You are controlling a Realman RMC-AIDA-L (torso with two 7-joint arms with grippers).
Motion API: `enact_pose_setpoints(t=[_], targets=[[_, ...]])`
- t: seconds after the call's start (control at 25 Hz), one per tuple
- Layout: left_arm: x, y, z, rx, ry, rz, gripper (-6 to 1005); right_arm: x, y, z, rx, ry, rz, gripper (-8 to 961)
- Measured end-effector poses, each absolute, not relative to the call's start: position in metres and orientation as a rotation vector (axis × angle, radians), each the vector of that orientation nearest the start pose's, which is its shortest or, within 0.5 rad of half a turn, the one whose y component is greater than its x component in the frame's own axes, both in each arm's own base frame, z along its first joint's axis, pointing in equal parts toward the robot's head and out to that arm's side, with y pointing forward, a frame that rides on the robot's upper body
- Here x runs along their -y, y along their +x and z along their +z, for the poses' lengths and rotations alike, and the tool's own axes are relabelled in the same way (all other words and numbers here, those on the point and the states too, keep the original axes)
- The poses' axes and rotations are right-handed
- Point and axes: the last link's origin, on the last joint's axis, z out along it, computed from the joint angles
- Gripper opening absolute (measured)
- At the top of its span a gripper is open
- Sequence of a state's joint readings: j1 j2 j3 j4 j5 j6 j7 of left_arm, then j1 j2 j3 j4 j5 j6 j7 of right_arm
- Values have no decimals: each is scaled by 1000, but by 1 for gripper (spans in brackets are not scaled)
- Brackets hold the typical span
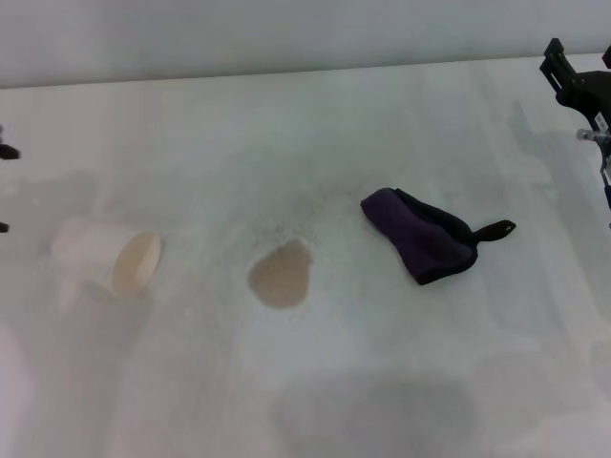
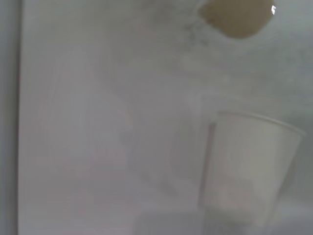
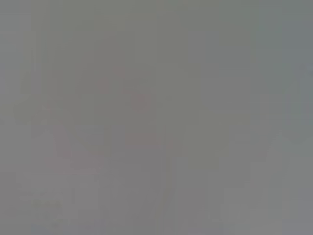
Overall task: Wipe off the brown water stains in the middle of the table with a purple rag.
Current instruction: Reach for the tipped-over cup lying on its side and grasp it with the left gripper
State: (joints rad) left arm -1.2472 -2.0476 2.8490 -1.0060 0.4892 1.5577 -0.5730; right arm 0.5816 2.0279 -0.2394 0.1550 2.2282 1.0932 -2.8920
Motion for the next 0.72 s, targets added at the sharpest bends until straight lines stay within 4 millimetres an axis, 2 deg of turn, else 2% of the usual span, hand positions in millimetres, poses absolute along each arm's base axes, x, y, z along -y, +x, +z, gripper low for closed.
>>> enact_pose_setpoints(t=[0.16,0.4,0.56,0.72], targets=[[-408,-234,79,-677,-2825,714,888,-357,350,10,-795,-1376,710,853],[-410,-224,62,-749,-2868,648,888,-352,353,12,-795,-1359,716,853],[-407,-223,42,-790,-2931,593,887,-352,353,12,-792,-1361,716,853],[-408,-222,33,-813,-2947,583,887,-353,353,12,-789,-1364,716,853]])
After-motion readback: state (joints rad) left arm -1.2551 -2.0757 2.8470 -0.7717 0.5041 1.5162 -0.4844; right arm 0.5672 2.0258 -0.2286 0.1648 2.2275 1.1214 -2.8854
